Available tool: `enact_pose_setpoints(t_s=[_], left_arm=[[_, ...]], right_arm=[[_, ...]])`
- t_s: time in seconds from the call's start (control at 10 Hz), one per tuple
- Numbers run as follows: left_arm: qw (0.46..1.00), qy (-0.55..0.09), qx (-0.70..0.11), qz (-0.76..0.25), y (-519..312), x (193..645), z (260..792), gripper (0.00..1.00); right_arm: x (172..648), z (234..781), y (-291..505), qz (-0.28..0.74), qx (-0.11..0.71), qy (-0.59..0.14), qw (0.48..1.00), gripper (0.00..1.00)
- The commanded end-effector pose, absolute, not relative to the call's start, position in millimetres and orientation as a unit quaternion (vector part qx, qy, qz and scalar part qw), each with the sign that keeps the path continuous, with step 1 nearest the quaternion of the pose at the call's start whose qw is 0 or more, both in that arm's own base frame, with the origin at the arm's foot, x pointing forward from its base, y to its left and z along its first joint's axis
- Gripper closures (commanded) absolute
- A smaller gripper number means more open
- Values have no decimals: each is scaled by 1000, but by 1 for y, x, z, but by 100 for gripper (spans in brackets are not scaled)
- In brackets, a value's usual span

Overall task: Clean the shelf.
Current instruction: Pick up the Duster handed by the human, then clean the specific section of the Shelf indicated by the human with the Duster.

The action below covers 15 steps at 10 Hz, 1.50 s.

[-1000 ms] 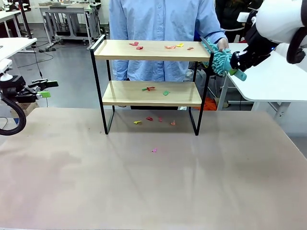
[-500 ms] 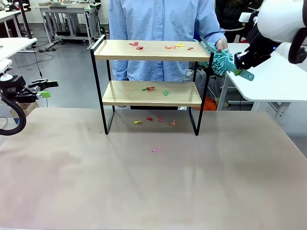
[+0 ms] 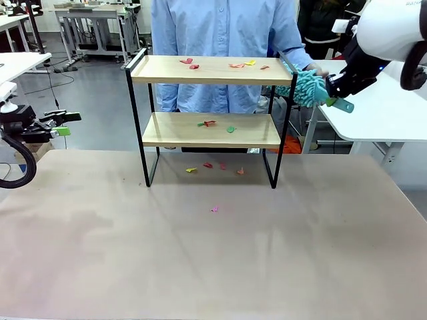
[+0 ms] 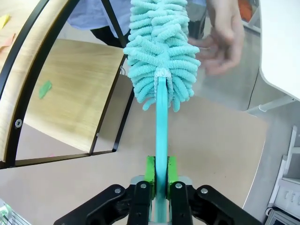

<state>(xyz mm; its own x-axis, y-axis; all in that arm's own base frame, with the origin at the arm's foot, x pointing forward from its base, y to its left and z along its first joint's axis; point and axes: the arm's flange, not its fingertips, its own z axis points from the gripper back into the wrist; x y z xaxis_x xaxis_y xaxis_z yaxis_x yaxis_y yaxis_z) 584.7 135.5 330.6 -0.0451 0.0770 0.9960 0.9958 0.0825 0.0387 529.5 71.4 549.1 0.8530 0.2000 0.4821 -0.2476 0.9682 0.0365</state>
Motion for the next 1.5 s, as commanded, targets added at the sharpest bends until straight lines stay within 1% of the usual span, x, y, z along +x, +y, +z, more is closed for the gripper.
enact_pose_setpoints(t_s=[0.0, 0.6, 0.7, 0.9, 1.1, 1.2, 1.4], left_arm=[[488, -549, -488, -472, 135, 584, 334, 0], [488, -549, -488, -472, 135, 584, 334, 0], [488, -549, -488, -472, 135, 584, 334, 0], [488, -549, -488, -472, 135, 584, 334, 0], [488, -549, -488, -472, 135, 584, 334, 0], [488, -549, -488, -472, 135, 584, 334, 0], [488, -549, -488, -472, 135, 584, 334, 0]], right_arm=[[529, 552, 71, 118, 50, -246, 961, 100], [529, 552, 71, 118, 50, -246, 961, 100], [529, 549, 72, 117, 49, -243, 962, 87], [506, 564, 33, 126, 50, -198, 971, 87], [471, 573, -8, 157, 31, -157, 975, 87], [450, 575, -20, 185, 29, -127, 974, 87], [415, 580, -39, 248, -9, -83, 965, 87]])
